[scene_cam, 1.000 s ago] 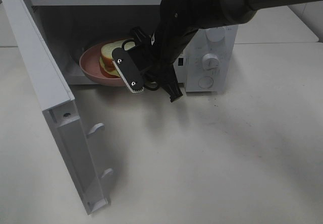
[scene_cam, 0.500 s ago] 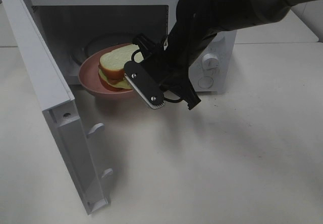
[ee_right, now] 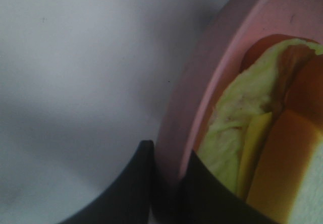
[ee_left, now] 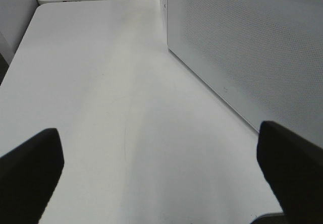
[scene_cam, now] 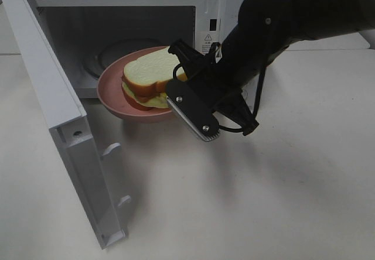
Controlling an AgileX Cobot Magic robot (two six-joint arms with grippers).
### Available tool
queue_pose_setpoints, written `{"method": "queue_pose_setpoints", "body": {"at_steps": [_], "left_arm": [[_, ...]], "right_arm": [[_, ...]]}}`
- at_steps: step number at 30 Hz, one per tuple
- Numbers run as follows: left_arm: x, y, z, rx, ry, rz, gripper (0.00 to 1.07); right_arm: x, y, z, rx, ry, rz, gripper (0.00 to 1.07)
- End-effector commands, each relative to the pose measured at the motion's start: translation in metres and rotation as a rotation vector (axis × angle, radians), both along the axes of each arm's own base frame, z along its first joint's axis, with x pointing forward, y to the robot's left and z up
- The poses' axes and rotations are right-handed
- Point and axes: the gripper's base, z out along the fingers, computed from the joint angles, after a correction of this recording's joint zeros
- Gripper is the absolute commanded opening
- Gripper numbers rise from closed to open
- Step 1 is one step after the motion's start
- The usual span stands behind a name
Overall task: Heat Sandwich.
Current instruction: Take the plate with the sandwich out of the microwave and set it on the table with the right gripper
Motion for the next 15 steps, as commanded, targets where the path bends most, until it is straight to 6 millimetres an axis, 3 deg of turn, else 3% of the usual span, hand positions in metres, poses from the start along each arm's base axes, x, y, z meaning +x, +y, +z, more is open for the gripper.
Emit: {"method": "queue_pose_setpoints", "body": {"at_steps": [1,15], "left_arm": [[-0.003,0.000,0.001,-0.006,-0.041,0.002,1.00],[-0.003,0.000,0.001,-0.006,-0.041,0.002,1.00]], "right_arm": [[-0.012,-0.006,0.014,0.040,-0.051,0.005,0.01],[-0.057,-0.040,0.031,0.065,-0.035,-0.041,0.01]]}}
